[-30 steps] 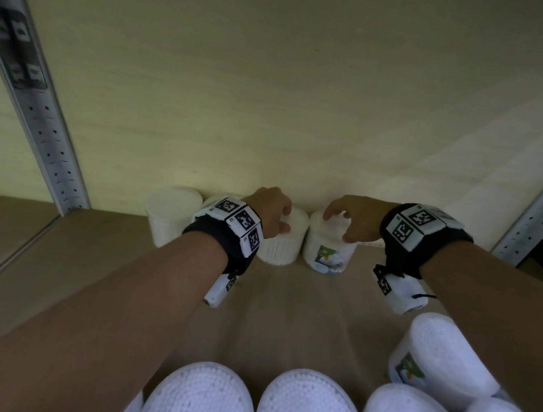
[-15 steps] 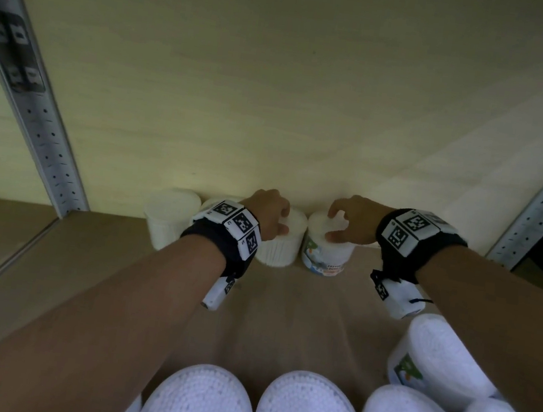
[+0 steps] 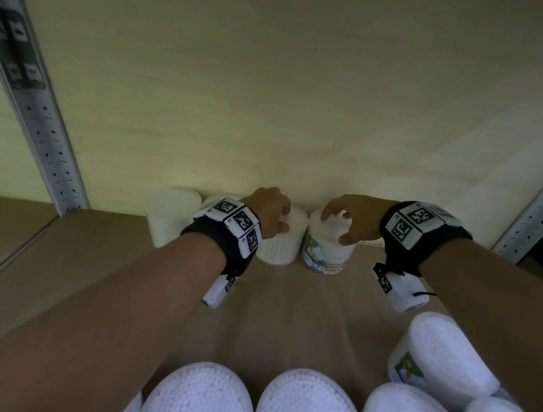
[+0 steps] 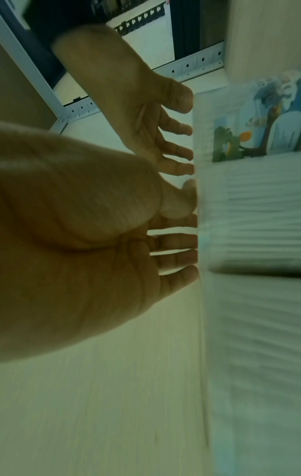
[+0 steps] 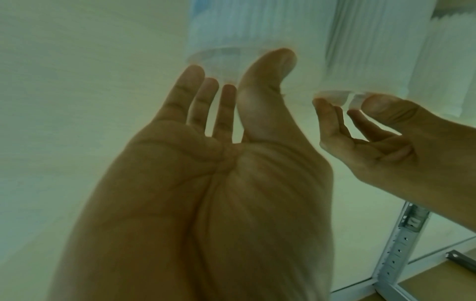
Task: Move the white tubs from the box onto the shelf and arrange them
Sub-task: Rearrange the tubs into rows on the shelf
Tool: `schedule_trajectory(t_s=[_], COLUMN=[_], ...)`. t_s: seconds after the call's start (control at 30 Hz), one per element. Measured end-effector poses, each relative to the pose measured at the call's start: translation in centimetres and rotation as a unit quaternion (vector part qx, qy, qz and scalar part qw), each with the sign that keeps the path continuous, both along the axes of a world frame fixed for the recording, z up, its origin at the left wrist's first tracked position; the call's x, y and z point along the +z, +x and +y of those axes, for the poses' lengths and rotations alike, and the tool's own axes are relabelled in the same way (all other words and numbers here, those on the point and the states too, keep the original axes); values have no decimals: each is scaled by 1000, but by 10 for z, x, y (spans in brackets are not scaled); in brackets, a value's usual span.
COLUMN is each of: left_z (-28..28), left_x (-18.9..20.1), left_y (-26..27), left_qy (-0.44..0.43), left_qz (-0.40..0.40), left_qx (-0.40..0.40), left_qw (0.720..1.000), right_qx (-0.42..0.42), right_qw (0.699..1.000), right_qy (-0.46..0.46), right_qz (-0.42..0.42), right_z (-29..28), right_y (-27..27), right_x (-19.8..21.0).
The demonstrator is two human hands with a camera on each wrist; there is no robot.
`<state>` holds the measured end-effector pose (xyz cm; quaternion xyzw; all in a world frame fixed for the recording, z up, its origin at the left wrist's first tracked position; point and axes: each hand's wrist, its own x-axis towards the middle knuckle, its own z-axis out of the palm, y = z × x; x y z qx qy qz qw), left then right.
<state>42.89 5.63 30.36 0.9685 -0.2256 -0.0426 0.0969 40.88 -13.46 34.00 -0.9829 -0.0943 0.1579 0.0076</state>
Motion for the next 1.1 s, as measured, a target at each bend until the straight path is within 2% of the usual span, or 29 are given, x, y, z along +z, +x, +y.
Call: schedule_trajectory(t_s=[0.3, 0.6, 0.93, 1.03, 1.1], left_z=[0, 0, 3, 1, -3], left_x=[-1, 1, 17, 19, 15], left_y=[0, 0, -3, -2, -1], left_qy=[0, -1, 30, 2, -28], left_qz=[-2, 2, 33, 46, 23], left_qx=[1, -6, -68, -83, -57], left_qw=[1000, 1000, 997, 995, 998], right_qx=[-13, -11, -18, -19, -17], right_qw=[999, 999, 999, 998, 998], right_qy=[-5, -3, -8, -5, -3], right_qz=[-39, -42, -49, -53, -56], right_z=[2, 2, 4, 5, 4], right_y=[-1, -4, -1, -1, -1], right_x=[-4, -2, -4, -6, -7])
